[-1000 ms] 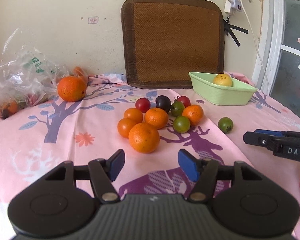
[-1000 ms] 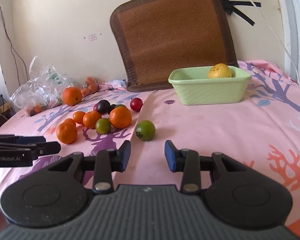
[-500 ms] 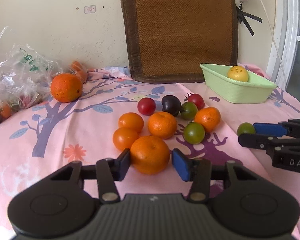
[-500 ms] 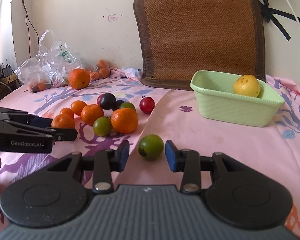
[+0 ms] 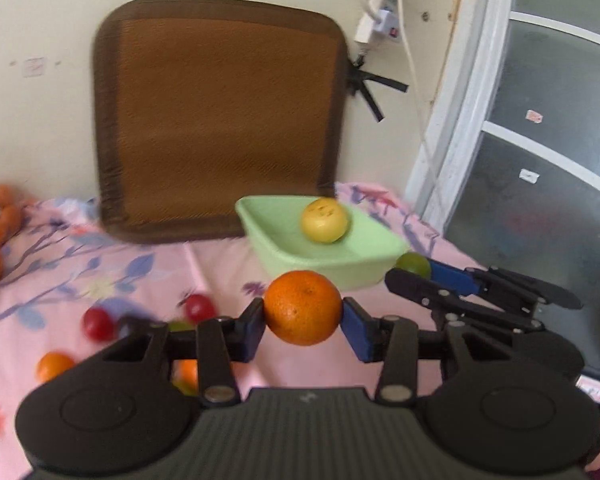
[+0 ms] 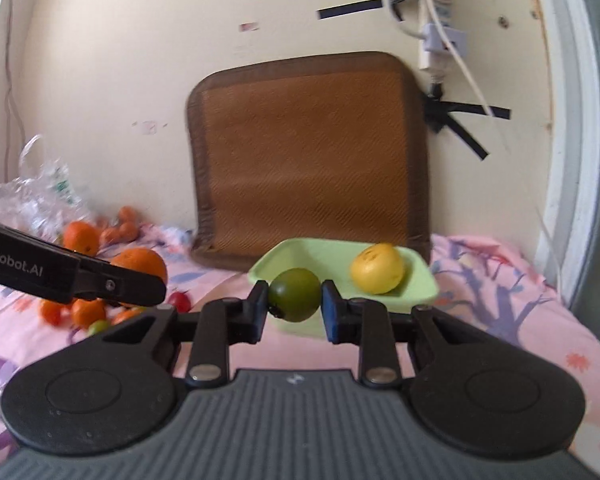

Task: Organize fruits
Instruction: 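Lower the lime and tangerine into the green basket and open both grippers, then grasp a tangerine with the right gripper while the left gripper grasps an orange tomato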

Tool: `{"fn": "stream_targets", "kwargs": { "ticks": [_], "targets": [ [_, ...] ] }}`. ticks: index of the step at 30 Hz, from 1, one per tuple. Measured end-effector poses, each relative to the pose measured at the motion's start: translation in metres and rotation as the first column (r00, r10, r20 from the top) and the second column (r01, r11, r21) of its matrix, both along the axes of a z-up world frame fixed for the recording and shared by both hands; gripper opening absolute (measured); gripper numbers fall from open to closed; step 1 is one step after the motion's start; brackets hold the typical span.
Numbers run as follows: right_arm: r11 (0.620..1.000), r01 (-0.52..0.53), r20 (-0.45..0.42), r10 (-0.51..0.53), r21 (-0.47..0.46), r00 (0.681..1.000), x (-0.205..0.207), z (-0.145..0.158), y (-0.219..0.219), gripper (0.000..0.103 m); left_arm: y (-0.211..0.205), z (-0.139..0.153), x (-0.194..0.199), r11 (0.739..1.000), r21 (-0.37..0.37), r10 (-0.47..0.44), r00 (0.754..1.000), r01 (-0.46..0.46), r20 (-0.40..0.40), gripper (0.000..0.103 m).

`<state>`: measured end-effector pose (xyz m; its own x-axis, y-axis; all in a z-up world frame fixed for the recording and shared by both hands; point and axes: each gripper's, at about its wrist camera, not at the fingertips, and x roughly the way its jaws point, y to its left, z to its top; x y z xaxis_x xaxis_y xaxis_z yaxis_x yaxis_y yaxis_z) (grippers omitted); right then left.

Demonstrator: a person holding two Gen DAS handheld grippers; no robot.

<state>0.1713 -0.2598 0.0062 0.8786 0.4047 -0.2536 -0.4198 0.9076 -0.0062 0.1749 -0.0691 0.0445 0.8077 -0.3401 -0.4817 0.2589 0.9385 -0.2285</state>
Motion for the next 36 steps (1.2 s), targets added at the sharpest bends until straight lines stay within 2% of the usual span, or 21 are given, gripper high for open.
{"fn": "stream_targets", "kwargs": {
  "ticks": [3,7,12,13,14,16,18,20,23,25,27,29,32,34,36],
  "targets": [
    [0.997,0.079,-0.013,-0.079,-0.013,0.997,0.035,-0.002,-0.005,0.031,-0.025,-0.001,0.056,0.999,-0.035,-0.038,0.999,0.038,-0.004,0.041],
    [0.996,0.089,-0.023,-0.089,-0.013,0.996,0.062,-0.007,-0.005,0.032,-0.043,-0.011,0.104,0.998,-0.057,-0.014,0.998,0.011,-0.055,0.042],
    [0.996,0.084,-0.039,-0.086,-0.034,0.996,0.071,-0.017,-0.003,0.032,-0.049,-0.027,0.122,0.999,-0.016,0.027,0.995,-0.029,-0.094,0.042],
    [0.995,0.085,-0.034,-0.086,-0.043,0.996,0.071,-0.018,-0.003,0.033,-0.049,-0.029,0.122,0.999,-0.011,0.034,0.995,-0.035,-0.093,0.045],
    [0.995,0.09,-0.03,-0.092,-0.041,0.995,0.071,-0.017,-0.003,0.038,-0.05,-0.032,0.122,0.999,-0.006,0.038,0.995,-0.039,-0.093,0.048],
    [0.994,0.106,-0.022,-0.107,-0.029,0.994,0.069,-0.017,-0.005,0.049,-0.048,-0.033,0.123,0.998,-0.005,0.058,0.994,-0.059,-0.097,0.061],
    [0.994,0.111,-0.007,-0.111,0.004,0.994,0.066,-0.015,-0.01,0.05,-0.046,-0.029,0.119,0.998,-0.008,0.068,0.993,-0.069,-0.095,0.064],
    [0.989,0.142,0.031,-0.144,0.05,0.989,0.059,-0.012,-0.019,0.05,-0.04,-0.013,0.106,0.996,-0.006,0.083,0.994,-0.084,-0.071,0.06],
    [0.96,0.2,0.084,-0.22,0.194,0.972,0.041,0.003,-0.044,0.05,-0.01,0.025,0.06,0.992,-0.088,0.098,0.994,-0.093,0.053,0.06],
    [0.925,0.233,0.095,-0.272,0.301,0.958,0.024,0.015,-0.063,0.049,0.023,0.05,0.016,0.985,-0.129,0.135,0.981,-0.117,0.136,0.062],
    [0.889,0.226,0.087,-0.282,0.399,0.956,-0.001,0.021,-0.076,0.049,0.057,0.062,-0.023,0.975,-0.121,0.203,0.964,-0.185,0.17,0.063],
    [0.853,0.174,0.049,-0.226,0.492,0.973,-0.027,0.019,-0.081,0.049,0.088,0.063,-0.055,0.957,-0.084,0.287,0.943,-0.276,0.17,0.063],
    [0.848,0.11,-0.046,-0.101,0.518,0.994,-0.042,0.008,-0.059,0.047,0.126,0.045,-0.089,0.916,-0.04,0.401,0.909,-0.399,0.114,0.061],
    [0.885,0.042,-0.118,0.015,0.464,0.993,-0.041,-0.002,-0.027,0.042,0.14,0.024,-0.101,0.9,-0.033,0.437,0.897,-0.435,0.062,0.061],
    [0.928,-0.031,-0.179,0.104,0.371,0.978,-0.04,-0.009,0.012,0.04,0.146,0.004,-0.104,0.894,-0.034,0.448,0.894,-0.447,0.008,0.059]
  ]
}}
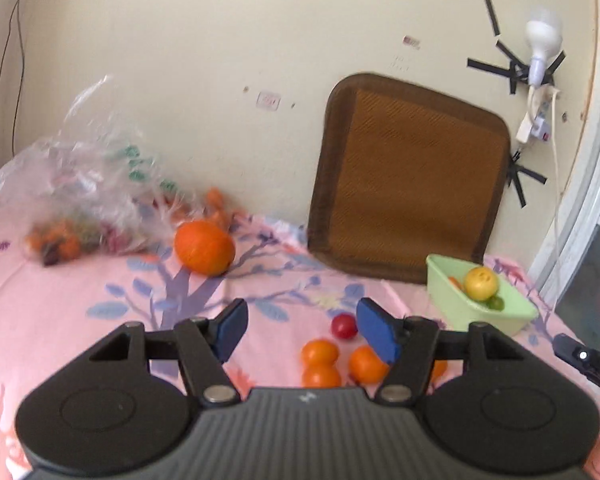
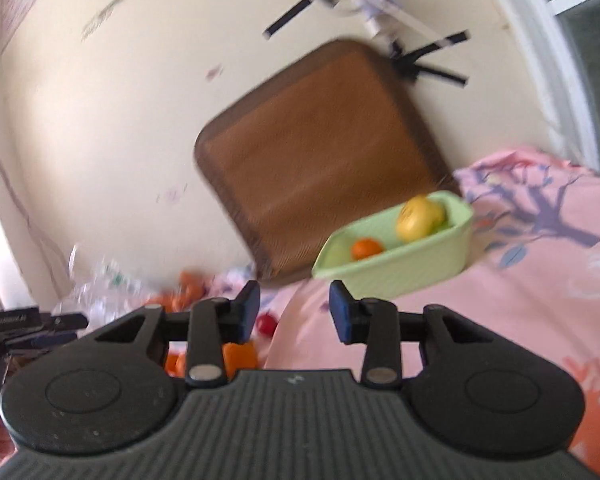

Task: Organize fruits
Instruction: 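Grasp a tangerine with the right gripper while the left gripper grasps an orange tomato, then carry both fruits over the green basket and open both grippers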

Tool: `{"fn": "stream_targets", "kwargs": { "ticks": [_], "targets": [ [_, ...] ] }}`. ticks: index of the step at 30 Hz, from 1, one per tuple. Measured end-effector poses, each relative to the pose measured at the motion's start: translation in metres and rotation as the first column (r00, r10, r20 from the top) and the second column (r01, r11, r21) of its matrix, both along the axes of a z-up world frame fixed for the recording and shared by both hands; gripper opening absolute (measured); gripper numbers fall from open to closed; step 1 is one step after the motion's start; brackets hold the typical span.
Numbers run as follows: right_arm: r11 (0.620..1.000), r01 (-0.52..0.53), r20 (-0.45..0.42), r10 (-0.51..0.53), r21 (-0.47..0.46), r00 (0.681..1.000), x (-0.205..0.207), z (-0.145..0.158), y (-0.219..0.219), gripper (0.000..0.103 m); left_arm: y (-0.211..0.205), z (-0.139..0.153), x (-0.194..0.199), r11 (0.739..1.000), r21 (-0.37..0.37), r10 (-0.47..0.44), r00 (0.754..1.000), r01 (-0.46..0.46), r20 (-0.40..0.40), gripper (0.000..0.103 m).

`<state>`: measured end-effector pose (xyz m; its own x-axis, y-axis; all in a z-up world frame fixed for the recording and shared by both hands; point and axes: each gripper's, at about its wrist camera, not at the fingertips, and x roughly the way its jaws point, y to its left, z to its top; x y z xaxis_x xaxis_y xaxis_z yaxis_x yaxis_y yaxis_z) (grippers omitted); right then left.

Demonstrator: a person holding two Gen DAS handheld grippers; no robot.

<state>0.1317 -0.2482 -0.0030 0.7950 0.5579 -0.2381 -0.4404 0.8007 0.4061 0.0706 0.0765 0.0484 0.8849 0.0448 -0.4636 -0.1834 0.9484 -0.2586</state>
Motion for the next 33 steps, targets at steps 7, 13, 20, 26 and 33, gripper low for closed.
{"fn": "stream_targets", "kwargs": {
  "ticks": [7,13,20,26,33],
  "targets": [
    [0.965,-0.166,-0.05,0.159,-0.203,0.986,0.018,-0.009,0.078,0.041,-0.006,-0.052,0.018,0.996,-0.035,-0.084,0.991,0.081,-0.107,0.059],
    [0.952,-0.197,-0.087,0.182,-0.233,0.979,0.044,-0.013,0.091,0.041,-0.02,-0.061,0.034,0.995,0.011,-0.099,0.987,0.102,-0.125,0.059],
    [0.955,-0.228,-0.181,0.194,-0.192,0.964,0.062,-0.029,0.096,0.041,-0.019,-0.068,0.045,0.993,-0.015,-0.119,0.983,0.118,-0.141,0.032],
    [0.983,-0.141,-0.103,0.129,-0.12,0.986,0.022,-0.009,0.049,0.04,-0.046,-0.055,0.01,0.975,-0.091,-0.211,0.975,0.205,-0.068,0.032],
    [0.958,0.056,0.018,-0.053,-0.281,0.998,-0.048,-0.009,-0.03,0.041,-0.136,-0.048,0.01,0.903,-0.052,-0.429,0.903,0.427,-0.039,0.032]
  ]
}}
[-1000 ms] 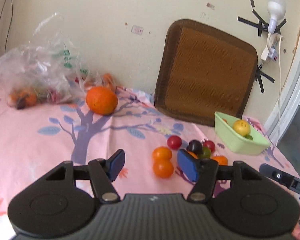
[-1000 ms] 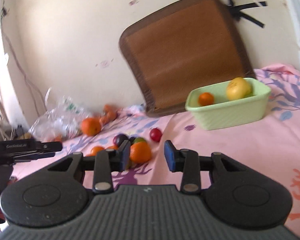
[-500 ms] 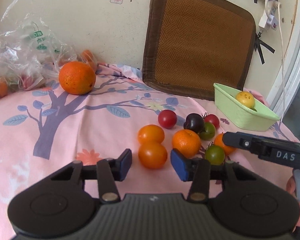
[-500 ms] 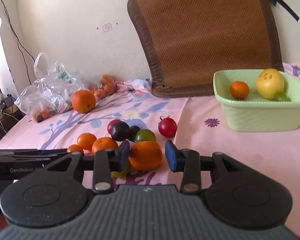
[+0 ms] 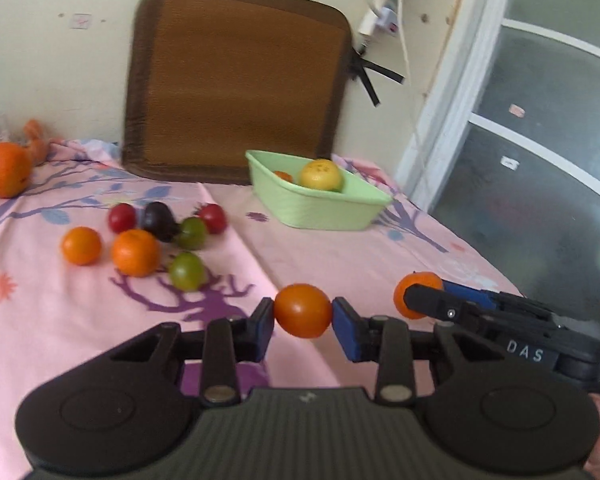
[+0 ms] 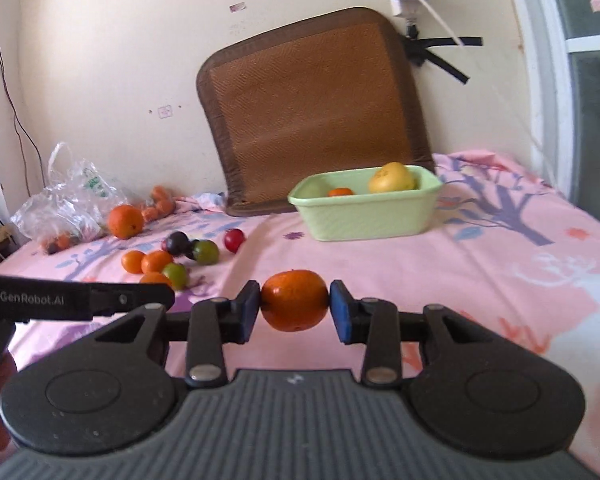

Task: Organize fruits
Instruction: 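Carry both fruits over the green basket and open both grippers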

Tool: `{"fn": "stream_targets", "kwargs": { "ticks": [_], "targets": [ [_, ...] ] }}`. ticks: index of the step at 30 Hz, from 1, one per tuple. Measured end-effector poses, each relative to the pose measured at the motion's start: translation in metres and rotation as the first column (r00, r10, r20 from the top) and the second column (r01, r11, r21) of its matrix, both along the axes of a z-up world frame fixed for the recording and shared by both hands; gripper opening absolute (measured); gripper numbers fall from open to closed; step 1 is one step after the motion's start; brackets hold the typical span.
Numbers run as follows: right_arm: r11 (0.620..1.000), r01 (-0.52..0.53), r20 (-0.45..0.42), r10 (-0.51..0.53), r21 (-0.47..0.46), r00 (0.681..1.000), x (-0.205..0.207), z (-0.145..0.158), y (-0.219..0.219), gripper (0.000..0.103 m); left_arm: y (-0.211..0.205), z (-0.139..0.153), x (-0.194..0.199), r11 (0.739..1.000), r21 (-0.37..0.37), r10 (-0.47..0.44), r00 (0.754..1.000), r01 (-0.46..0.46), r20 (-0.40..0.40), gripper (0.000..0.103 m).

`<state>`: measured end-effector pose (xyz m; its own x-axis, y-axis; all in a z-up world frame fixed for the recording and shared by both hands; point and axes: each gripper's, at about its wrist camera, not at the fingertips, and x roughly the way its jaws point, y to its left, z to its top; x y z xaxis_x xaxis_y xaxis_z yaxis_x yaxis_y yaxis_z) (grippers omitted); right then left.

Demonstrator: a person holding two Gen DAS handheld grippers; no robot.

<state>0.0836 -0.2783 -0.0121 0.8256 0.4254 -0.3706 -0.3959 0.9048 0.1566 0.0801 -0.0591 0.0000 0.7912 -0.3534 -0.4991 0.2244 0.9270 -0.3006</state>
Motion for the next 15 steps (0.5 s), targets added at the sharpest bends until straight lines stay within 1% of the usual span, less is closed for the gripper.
{"fn": "stream_targets", "kwargs": {
  "ticks": [2,4,6,7,8,10,11,13,15],
  "targets": [
    [0.999,0.035,-0.005,-0.035,-0.037,0.999,-0.008,-0.007,-0.015,0.041,-0.024,-0.007,0.005,0.999,0.001,-0.042,0.999,0.042,-0.024,0.032],
    [0.997,0.053,-0.016,-0.054,-0.06,0.998,-0.011,-0.014,-0.024,0.041,-0.043,-0.014,0.008,0.998,0.014,-0.064,0.997,0.065,-0.037,0.032],
    [0.996,0.06,-0.027,-0.062,-0.07,0.998,-0.011,-0.02,-0.029,0.041,-0.056,-0.018,0.011,0.996,0.042,-0.074,0.996,0.076,-0.045,0.032],
    [0.996,0.06,-0.027,-0.062,-0.069,0.998,-0.011,-0.023,-0.03,0.041,-0.063,-0.021,0.01,0.995,0.072,-0.072,0.996,0.075,-0.047,0.032],
    [0.996,0.056,-0.023,-0.058,-0.064,0.998,-0.012,-0.024,-0.031,0.041,-0.068,-0.022,0.009,0.992,0.1,-0.066,0.997,0.07,-0.045,0.032],
    [0.996,0.05,-0.006,-0.05,-0.078,0.999,-0.013,-0.026,-0.028,0.042,-0.072,-0.023,0.007,0.989,0.134,-0.057,0.998,0.061,-0.03,0.034],
    [0.995,0.049,0.001,-0.049,-0.092,0.999,-0.015,-0.027,-0.027,0.042,-0.073,-0.022,0.006,0.988,0.143,-0.051,0.998,0.055,-0.03,0.036],
    [0.992,0.043,0.008,-0.043,-0.115,0.999,-0.016,-0.029,-0.024,0.043,-0.074,-0.021,0.007,0.987,0.158,-0.038,0.999,0.042,-0.025,0.045],
    [0.992,0.036,-0.004,-0.037,-0.123,0.999,-0.014,-0.032,-0.024,0.042,-0.076,-0.02,0.01,0.985,0.169,-0.035,0.999,0.039,-0.028,0.045]
  ]
}}
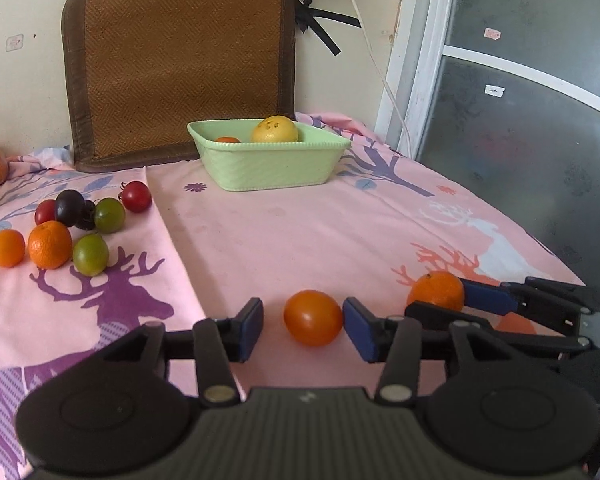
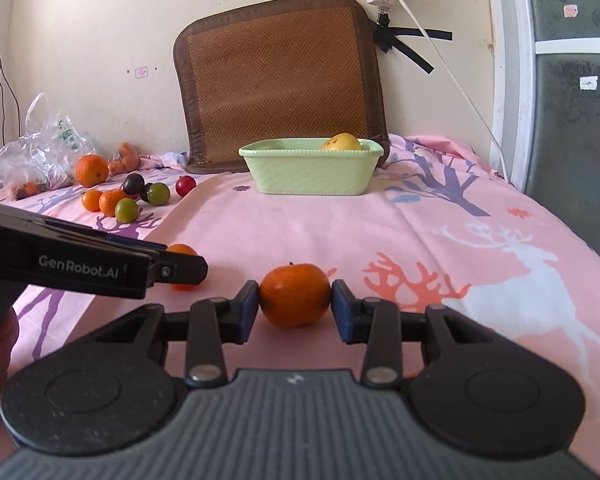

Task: Organize fruits
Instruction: 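Carry both fruits over the green basket and open both grippers, then grasp a red tomato with the right gripper while the left gripper grasps a tangerine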

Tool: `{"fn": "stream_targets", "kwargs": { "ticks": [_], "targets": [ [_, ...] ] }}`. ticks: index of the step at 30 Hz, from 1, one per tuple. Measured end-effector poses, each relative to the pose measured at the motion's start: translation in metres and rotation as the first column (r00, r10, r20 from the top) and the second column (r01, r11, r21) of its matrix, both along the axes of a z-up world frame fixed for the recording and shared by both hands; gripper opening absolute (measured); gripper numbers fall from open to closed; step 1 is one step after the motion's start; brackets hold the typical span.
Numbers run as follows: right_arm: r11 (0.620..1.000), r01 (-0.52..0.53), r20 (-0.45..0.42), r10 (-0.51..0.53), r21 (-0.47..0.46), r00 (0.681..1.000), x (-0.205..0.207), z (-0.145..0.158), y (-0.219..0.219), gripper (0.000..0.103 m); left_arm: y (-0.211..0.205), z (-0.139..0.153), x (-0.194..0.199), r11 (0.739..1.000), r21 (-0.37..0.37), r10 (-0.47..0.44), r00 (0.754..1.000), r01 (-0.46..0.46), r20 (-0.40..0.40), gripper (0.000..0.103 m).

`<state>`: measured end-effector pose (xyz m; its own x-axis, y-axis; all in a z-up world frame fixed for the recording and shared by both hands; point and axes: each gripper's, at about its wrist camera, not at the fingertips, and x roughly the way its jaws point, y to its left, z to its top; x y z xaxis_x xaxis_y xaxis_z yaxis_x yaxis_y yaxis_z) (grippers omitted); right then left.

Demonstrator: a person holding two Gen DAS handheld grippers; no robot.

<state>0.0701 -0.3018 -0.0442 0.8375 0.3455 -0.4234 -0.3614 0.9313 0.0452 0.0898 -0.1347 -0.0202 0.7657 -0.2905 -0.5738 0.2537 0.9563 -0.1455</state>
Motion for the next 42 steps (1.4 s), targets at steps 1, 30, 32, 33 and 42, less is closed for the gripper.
{"fn": "stream_targets", "kwargs": {
  "ticks": [1,30,32,33,42],
  "targets": [
    [1.0,0.0,-0.017,0.0,-0.002,1.0,0.002,-0.001,-0.001,0.042,-0.001,0.0,0.002,1.0,0.003,0.0,1.0,0.0,-0.001,0.044],
    [0.995,0.049,0.144,-0.061,0.086,0.988,0.17,0.039,0.02,0.054,0.032,0.041,0.189,0.986,-0.12,0.113,0.994,-0.113,0.0,0.05],
    [0.992,0.048,0.169,-0.067,0.116,0.983,0.154,0.047,0.017,0.054,0.047,0.053,0.159,0.981,-0.167,0.11,0.993,-0.103,0.036,0.05],
    [0.99,0.039,0.174,-0.062,0.136,0.983,0.144,0.049,0.015,0.053,0.06,0.059,0.136,0.976,-0.2,0.106,0.992,-0.092,0.062,0.05],
    [0.947,-0.217,0.007,0.221,0.239,0.975,0.063,0.03,0.074,0.035,0.178,0.03,-0.019,0.921,-0.168,0.361,0.932,-0.351,0.029,0.05]
  ]
}}
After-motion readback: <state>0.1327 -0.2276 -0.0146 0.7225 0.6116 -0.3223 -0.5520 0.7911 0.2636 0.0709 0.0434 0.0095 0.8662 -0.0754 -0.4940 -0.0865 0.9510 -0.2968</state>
